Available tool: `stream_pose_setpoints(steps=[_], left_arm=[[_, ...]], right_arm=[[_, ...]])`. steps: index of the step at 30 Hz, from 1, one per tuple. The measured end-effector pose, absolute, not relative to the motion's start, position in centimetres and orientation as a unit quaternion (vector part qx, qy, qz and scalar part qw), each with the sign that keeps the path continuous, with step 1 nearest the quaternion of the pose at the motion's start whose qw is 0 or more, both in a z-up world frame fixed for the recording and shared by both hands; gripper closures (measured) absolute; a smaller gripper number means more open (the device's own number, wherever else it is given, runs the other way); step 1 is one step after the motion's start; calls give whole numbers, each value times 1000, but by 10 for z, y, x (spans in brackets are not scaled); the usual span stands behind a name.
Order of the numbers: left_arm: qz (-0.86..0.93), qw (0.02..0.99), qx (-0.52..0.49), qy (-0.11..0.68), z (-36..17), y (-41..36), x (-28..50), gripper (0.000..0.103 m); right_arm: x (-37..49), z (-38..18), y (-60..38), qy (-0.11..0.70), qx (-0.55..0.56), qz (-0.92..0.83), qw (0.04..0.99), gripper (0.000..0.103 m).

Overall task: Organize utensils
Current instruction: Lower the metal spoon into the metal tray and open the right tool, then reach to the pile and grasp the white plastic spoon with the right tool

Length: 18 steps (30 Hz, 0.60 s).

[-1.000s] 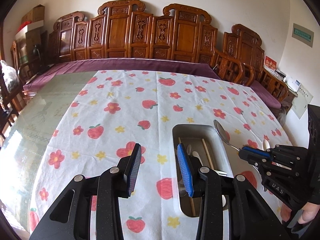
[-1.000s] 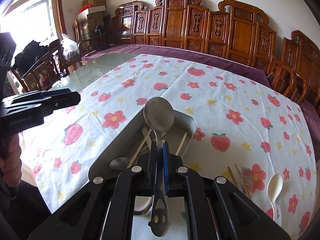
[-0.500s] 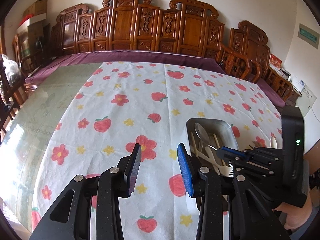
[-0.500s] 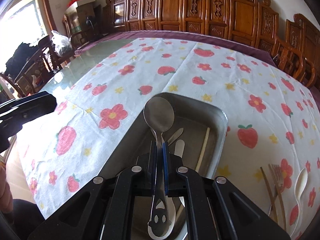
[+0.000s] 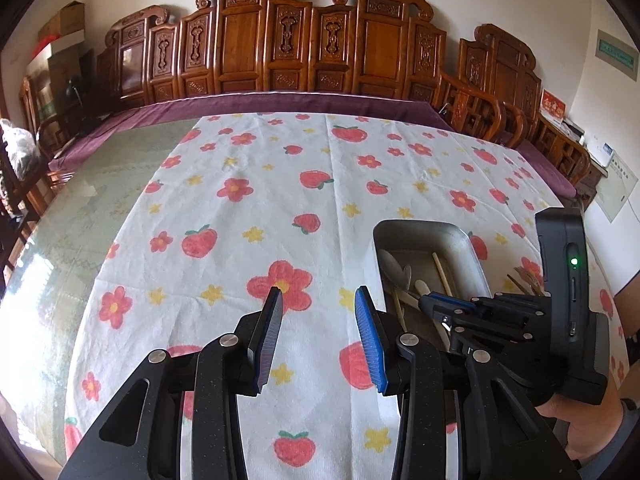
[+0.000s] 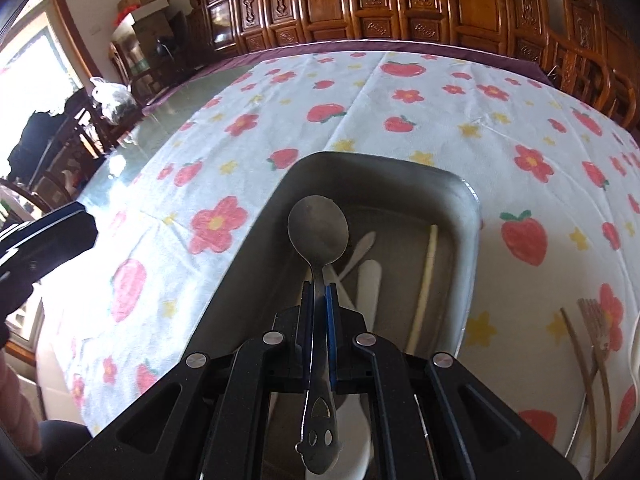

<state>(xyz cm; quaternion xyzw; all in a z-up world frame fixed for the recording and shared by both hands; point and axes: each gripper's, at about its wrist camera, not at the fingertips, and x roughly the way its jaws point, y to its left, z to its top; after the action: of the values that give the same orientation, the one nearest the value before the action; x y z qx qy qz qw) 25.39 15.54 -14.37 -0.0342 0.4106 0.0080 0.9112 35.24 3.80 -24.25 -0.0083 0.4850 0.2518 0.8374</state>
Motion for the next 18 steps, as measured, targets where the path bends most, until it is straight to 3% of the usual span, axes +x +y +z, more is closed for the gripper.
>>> stream_pose_setpoints(steps=[8, 18], left_arm=[[2, 910, -30, 413, -145, 145, 257, 68], [-29, 912, -2, 409, -143, 99, 258, 68]], right_arm=[[337, -216, 18, 458, -7, 286, 842, 92], [300, -201, -108, 424, -58, 242, 871, 92]])
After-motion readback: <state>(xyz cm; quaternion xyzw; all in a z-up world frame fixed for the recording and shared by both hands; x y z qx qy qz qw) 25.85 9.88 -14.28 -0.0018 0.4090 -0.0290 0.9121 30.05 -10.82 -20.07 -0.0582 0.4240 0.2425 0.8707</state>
